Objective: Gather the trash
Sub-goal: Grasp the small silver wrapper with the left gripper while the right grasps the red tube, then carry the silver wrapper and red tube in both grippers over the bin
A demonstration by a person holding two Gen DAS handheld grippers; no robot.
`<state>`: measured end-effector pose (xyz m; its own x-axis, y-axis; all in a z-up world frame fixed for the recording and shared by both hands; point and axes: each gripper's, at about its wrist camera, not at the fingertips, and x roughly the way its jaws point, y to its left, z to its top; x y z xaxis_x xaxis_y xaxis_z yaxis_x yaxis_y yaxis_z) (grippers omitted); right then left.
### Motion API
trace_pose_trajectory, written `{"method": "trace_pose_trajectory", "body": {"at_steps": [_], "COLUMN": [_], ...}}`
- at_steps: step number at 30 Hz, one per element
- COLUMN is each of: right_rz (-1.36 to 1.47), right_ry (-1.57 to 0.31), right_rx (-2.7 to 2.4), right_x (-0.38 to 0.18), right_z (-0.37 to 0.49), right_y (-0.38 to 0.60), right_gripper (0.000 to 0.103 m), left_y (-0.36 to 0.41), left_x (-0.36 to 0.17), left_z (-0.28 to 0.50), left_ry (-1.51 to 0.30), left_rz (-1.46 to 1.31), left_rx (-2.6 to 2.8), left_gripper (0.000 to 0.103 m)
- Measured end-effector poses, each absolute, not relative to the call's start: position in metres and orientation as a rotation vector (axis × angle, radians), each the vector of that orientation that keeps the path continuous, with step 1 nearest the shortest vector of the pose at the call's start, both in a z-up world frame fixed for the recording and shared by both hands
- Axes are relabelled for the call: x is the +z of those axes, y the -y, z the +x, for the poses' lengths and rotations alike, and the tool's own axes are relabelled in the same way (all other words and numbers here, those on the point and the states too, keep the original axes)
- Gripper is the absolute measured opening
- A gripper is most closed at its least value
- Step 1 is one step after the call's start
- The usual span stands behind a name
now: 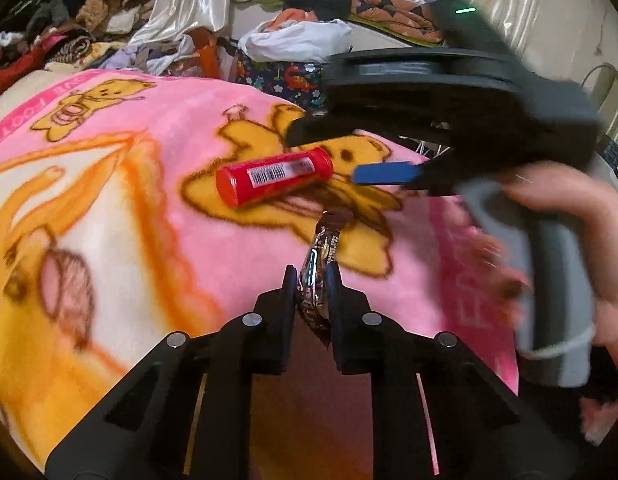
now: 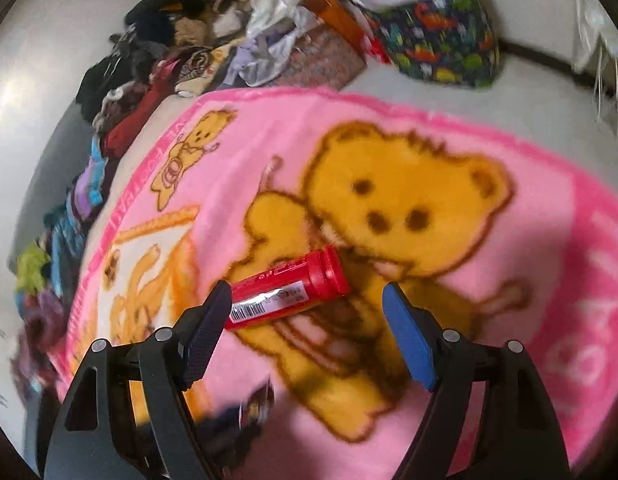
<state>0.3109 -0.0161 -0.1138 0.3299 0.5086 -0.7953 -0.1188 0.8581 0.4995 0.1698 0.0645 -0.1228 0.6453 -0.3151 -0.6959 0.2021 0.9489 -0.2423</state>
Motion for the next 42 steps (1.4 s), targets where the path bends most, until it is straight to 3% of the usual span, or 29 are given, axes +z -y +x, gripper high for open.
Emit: {"method": "trace_pose_trajectory", "body": {"at_steps": [5,7,8,9,10,30,42], "right_rz": [0.518,0.544,0.551,0.561,0.597,0.432,0.486], "right_ry": [-1.202,-1.2,-1.198,-1.195,-1.194,-0.791,-0.732], "right_rx": [0.392,0.378,0.384,0.406,0.452,0.417,0.257], "right_x": [-0.132,-0.134,-0.134,-0.134,-0.135,-0.031,-0.027], "right_z": [0.321,0.325,0.327,0.328,0.328,0.239,0.179], "right_y": [0.014,0.014,0.013,0.013,0.013,0.124,0.241], "right_gripper": [0.076,0.07,0.059,0.039,0.038,0.033,0.032], "left_y": [-0.064,-0.064,-0.063,-0.061,-0.058,-0.034,0.021], "left_x": [-0.124,-0.127,-0.128,-0.128,-0.128,-0.087,-0.054], "left_z": [0.138,0.128,0.126,0.123,0.12,0.116,0.119], "left_ry": [-0.803,-0.807,-0.808,-0.803,-0.796,-0.701,-0.65], "left_rz": [-0.168,-0.179,-0.18,-0.17,-0.155,-0.132,-0.07], "left_rx": [-0.283,-0.284,-0.282,-0.279,-0.274,-0.31,-0.396], "left_gripper": [0.009,0.009,0.009,0.009,0.009,0.009,0.009]}}
